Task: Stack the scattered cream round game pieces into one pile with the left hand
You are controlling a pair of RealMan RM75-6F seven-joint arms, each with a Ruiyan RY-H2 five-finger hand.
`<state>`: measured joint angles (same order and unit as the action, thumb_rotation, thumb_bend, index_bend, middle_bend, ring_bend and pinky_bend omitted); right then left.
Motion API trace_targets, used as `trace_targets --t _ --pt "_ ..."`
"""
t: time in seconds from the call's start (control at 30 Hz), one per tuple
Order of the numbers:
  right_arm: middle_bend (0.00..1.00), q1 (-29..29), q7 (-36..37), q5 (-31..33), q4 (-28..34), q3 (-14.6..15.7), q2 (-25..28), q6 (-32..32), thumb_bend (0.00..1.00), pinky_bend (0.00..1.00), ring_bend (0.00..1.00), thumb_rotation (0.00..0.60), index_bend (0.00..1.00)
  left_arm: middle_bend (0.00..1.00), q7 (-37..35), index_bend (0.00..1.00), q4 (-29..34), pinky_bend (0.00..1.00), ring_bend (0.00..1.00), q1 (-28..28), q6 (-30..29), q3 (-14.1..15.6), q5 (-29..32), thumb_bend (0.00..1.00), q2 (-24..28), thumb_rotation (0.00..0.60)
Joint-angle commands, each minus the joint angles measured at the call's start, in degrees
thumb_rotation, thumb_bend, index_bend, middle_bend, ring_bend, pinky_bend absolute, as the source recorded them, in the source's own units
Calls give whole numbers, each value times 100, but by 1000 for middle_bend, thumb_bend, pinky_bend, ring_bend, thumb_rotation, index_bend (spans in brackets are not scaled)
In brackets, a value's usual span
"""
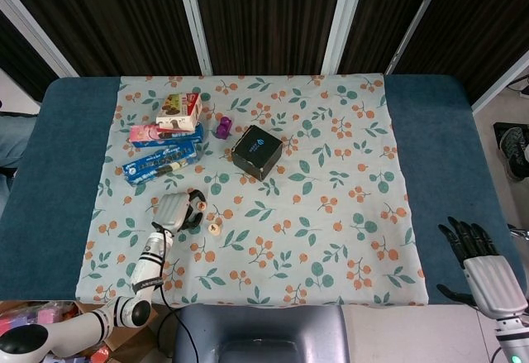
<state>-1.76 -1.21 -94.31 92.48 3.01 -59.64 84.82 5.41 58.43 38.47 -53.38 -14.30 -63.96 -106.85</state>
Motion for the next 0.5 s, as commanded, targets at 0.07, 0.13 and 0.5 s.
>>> trace_targets --t 0.07,0.13,0.5 --pt "0 0 5 -5 0 5 4 -3 175 0 0 600 0 1000 -24 427 -30 1000 1000 -4 -2 1 -2 412 -16 600" --pt "0 3 3 -9 5 6 5 3 175 0 0 600 0 1000 -39 436 -40 1000 1000 -3 -3 4 -11 412 -23 600" --pt "0 6 4 -3 1 3 6 5 175 0 0 600 0 1000 -16 489 -58 1000 1000 2 20 -6 13 412 -12 600"
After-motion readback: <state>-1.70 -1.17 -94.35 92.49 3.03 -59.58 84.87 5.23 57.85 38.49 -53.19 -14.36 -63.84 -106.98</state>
